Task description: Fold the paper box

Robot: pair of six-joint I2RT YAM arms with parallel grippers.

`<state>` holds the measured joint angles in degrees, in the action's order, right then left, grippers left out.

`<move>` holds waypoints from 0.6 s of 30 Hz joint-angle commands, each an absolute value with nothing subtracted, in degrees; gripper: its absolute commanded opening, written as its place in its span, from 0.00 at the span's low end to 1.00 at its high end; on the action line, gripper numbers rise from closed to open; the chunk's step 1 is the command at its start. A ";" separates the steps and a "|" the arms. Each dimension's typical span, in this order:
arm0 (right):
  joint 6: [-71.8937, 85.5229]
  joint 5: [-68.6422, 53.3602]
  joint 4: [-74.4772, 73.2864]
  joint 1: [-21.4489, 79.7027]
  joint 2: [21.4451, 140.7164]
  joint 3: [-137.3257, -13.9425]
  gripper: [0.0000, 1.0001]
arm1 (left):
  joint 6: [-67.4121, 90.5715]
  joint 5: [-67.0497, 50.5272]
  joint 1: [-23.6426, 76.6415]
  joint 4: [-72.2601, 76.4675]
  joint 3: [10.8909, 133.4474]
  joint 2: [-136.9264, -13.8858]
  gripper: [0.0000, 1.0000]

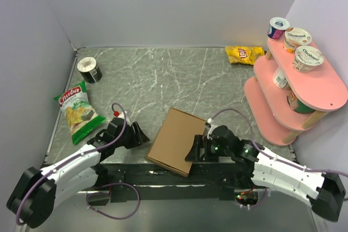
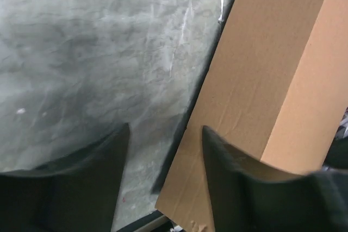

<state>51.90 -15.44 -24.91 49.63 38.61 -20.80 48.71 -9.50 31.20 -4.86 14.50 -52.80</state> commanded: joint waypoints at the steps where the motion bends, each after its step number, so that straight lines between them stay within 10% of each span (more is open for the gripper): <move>1: 61.06 -12.05 -17.76 57.55 41.04 -20.22 0.98 | 52.12 -7.11 31.73 -9.58 13.37 -50.89 0.54; 18: 72.42 -3.78 -0.97 64.60 43.24 -14.06 0.99 | 64.06 -9.49 44.73 -9.85 8.79 -49.48 0.28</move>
<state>69.14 -6.15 -11.27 62.98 40.75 -13.80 58.15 -6.68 42.54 -6.94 11.75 -50.30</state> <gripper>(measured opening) 0.986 0.293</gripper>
